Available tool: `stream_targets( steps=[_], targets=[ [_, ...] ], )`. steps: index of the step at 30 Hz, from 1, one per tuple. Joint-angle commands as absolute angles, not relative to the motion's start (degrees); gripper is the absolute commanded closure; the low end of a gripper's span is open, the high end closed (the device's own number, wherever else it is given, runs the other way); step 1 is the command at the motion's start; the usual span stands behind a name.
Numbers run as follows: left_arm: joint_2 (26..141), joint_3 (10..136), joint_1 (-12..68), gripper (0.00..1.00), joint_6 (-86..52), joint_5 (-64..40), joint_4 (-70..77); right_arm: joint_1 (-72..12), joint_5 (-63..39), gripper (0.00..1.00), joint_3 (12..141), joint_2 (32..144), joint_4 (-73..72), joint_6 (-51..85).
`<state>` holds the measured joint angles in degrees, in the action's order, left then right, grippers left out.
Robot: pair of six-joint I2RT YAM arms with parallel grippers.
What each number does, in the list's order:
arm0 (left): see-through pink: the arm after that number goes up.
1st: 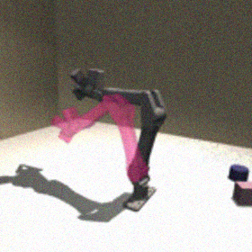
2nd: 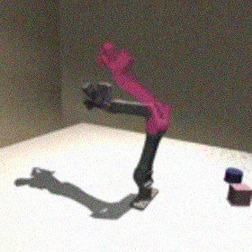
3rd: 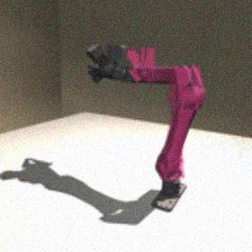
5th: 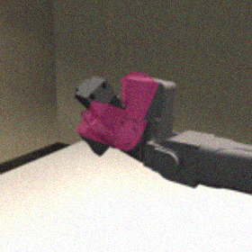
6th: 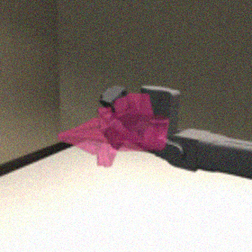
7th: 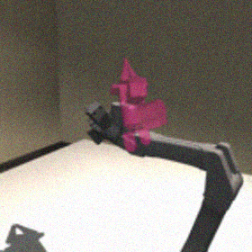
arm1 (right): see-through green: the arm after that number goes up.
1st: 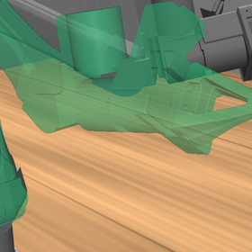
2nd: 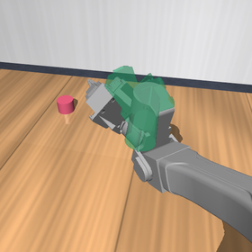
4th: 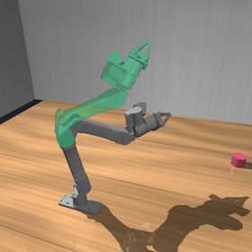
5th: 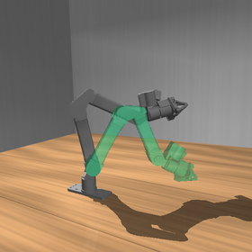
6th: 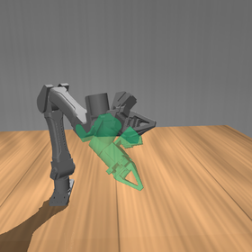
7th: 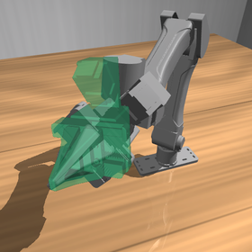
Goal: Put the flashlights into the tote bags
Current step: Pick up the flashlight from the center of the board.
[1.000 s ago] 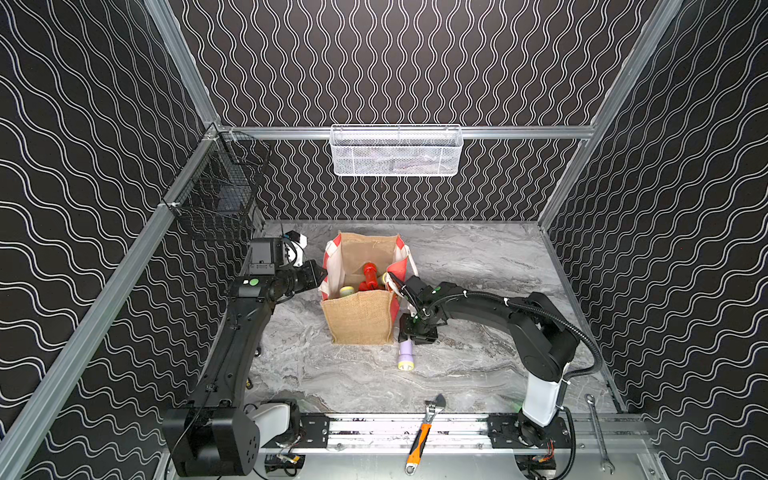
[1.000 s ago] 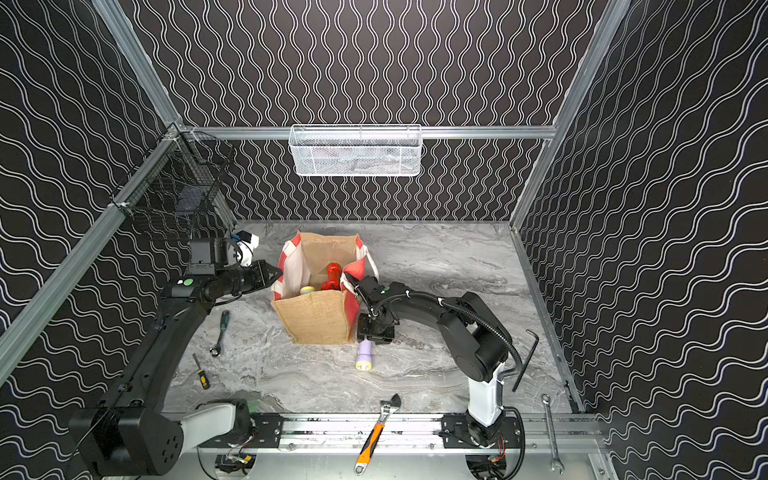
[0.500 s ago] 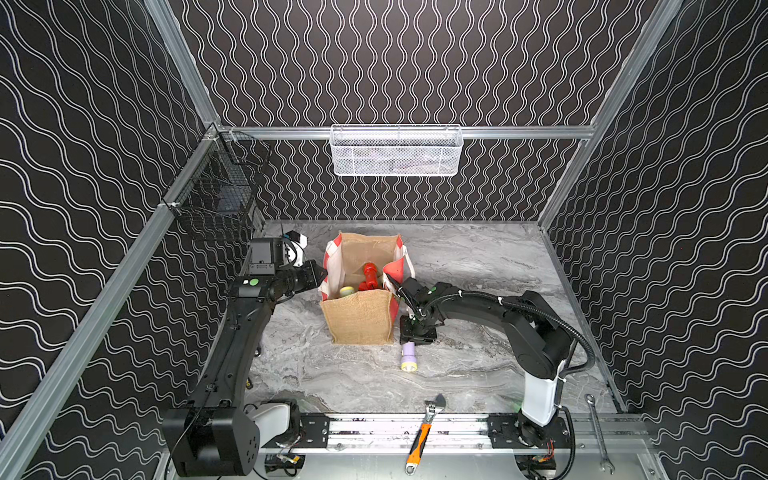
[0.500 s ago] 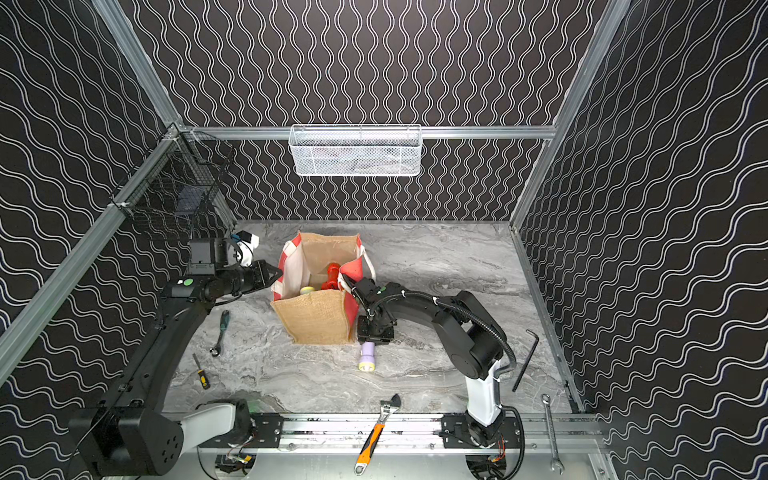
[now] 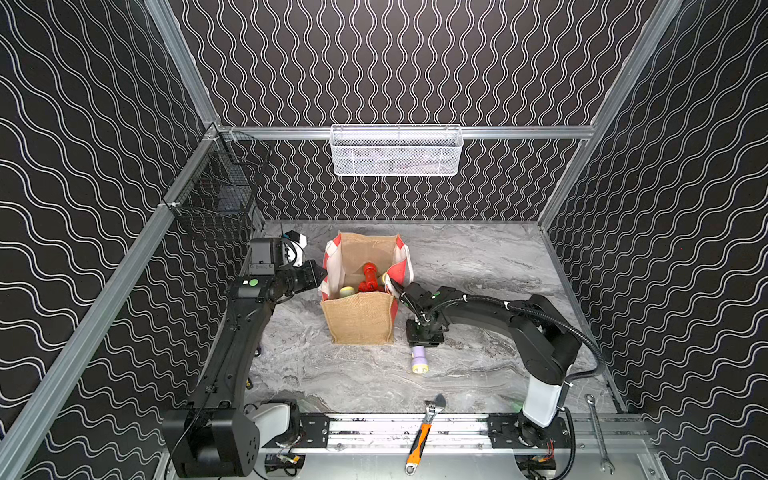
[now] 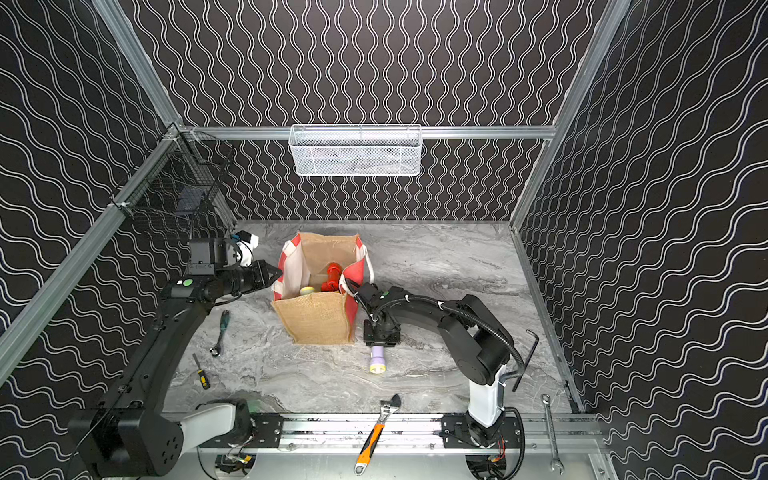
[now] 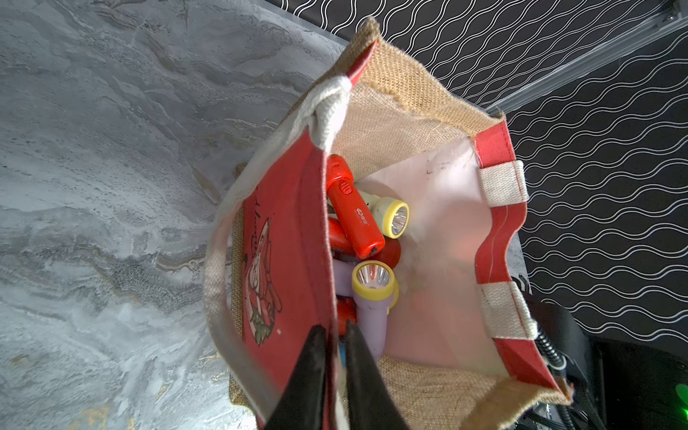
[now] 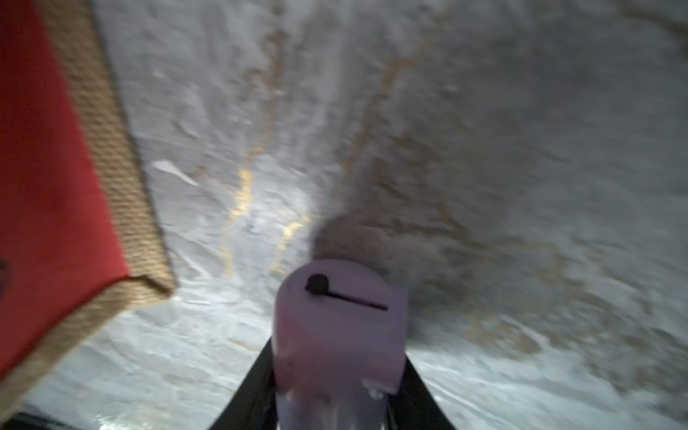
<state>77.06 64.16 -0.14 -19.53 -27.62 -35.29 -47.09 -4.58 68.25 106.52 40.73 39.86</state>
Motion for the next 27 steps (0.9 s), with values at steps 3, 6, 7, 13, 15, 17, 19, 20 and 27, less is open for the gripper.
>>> stream_targets(
  steps=[3, 6, 7, 13, 15, 17, 19, 20, 27],
  targets=[
    [77.07, 64.54, -0.17, 0.84, -19.16, -27.34, -33.96, -47.02, -3.26, 0.61, 66.79, 102.84, 41.69, 36.47],
    [77.08, 64.53, -0.18, 0.84, -19.24, -27.25, -33.75, -47.02, -3.22, 0.62, 66.02, 99.27, 41.88, 34.51],
    [77.01, 64.51, -0.18, 0.84, -19.25, -27.25, -33.77, -46.95, -2.53, 0.62, 65.46, 97.53, 41.97, 34.52],
    [77.02, 64.47, -0.17, 0.84, -19.34, -27.22, -33.59, -44.73, 1.15, 0.62, 63.94, 88.22, 43.64, 34.68],
    [76.99, 64.38, -0.16, 0.84, -19.41, -27.08, -33.50, -43.71, 2.37, 0.63, 64.64, 86.00, 44.41, 34.62],
    [77.22, 64.51, -0.18, 0.84, -19.30, -26.82, -33.70, -42.65, 3.10, 0.63, 66.23, 84.18, 45.21, 33.82],
    [77.55, 64.75, -0.18, 0.84, -19.38, -26.96, -33.93, -41.82, 3.67, 0.63, 67.46, 82.72, 45.23, 33.19],
    [77.67, 64.86, -0.18, 0.84, -19.46, -27.14, -33.90, -41.26, 3.67, 0.62, 68.05, 81.90, 44.98, 32.84],
    [77.72, 64.73, -0.18, 0.84, -18.92, -26.55, -34.19, -37.49, -1.91, 0.63, 72.66, 79.93, 38.82, 28.99]
  ],
)
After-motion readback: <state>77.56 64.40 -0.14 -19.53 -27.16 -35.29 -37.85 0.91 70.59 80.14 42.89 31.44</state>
